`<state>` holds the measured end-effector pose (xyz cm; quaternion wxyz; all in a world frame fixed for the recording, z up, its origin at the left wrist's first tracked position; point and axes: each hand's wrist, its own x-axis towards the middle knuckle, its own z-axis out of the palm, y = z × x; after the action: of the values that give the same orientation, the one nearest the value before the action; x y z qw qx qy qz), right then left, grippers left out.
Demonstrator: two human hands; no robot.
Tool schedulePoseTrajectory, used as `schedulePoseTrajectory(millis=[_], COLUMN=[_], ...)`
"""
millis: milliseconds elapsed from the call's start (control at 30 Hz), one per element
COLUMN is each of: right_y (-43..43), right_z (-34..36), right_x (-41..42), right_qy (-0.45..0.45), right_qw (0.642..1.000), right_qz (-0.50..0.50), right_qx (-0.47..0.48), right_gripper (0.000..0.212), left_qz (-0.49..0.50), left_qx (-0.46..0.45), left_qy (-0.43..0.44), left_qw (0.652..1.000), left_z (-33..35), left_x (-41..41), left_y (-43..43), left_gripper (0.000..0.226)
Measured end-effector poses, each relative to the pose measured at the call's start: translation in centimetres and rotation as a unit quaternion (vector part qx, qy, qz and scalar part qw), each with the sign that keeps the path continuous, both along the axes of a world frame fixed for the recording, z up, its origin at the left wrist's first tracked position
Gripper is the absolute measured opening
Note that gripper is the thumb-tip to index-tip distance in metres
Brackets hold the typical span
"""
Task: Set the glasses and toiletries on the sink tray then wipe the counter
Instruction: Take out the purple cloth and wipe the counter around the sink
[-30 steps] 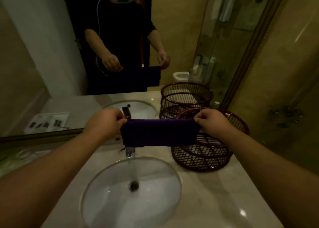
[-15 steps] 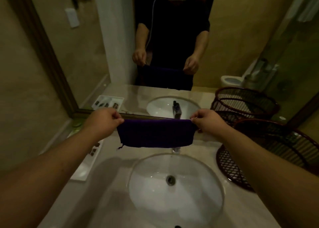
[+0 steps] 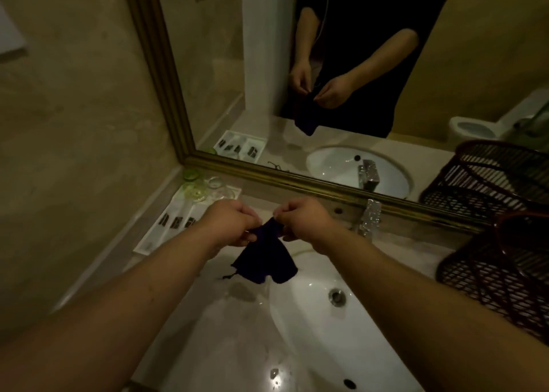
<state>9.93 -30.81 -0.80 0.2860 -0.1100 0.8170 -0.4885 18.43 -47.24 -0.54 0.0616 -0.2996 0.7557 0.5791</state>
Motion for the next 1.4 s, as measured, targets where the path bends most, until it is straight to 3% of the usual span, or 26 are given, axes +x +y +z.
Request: schedulePoseTrajectory(millis=[400, 533, 633, 733, 800, 933, 1100, 1167, 1300, 1400], right_y=[-5.1, -6.0, -6.2, -6.0, -6.0, -6.8, -8.5, -8.6, -8.1, -8.2], right_z=[-3.0, -4.8, -6.1, -6.8, -7.0, -8.4, -15.7, -19.2, -24.6, -27.5], right_x=[-0.1, -0.6, -1.9, -3.6, -4.9, -6.3, -3.7, -1.8, -0.9, -2.5], right_qy=[0.040, 0.101, 0.108, 0.103, 0.135, 0.254, 0.269, 0.237, 0.317, 0.252], right_qw=[0.989, 0.980, 0.979, 0.983, 0.979, 0.950, 0.918, 0.910, 0.863, 0.879], right_qz=[0.128, 0.141, 0.118, 0.071, 0.040, 0.021, 0.116, 0.179, 0.196, 0.154], right_qx=[0.068, 0.101, 0.124, 0.137, 0.149, 0.179, 0.268, 0.288, 0.341, 0.375], right_gripper=[0.029, 0.016, 0.015, 0.020, 0.020, 0.019, 0.022, 0.033, 0.069, 0.080], left_qz=[0.014, -0.023, -0.084, -0.122, -0.129, -0.115, -0.120, -0.128, -0.117, -0.110], left_qx=[0.041, 0.030, -0.113, -0.337, -0.402, -0.443, -0.449, -0.452, -0.480, -0.500], left_qy=[0.021, 0.034, 0.032, -0.003, -0.050, -0.170, -0.198, -0.214, -0.168, -0.151], left_qw=[0.999, 0.999, 0.990, 0.934, 0.905, 0.873, 0.863, 0.856, 0.853, 0.846], left_z=[-3.8, -5.6, -8.3, -12.1, -15.0, -20.5, -26.1, -28.2, -30.4, -31.0], left_x=[0.2, 0.7, 2.3, 5.8, 8.5, 13.2, 17.2, 17.9, 18.4, 18.3], left_y=[-2.8, -3.6, -4.7, -6.6, -8.0, -10.5, -10.8, -10.2, -10.1, -10.2], left_gripper=[0.020, 0.019, 0.029, 0.074, 0.103, 0.130, 0.128, 0.129, 0.127, 0.126])
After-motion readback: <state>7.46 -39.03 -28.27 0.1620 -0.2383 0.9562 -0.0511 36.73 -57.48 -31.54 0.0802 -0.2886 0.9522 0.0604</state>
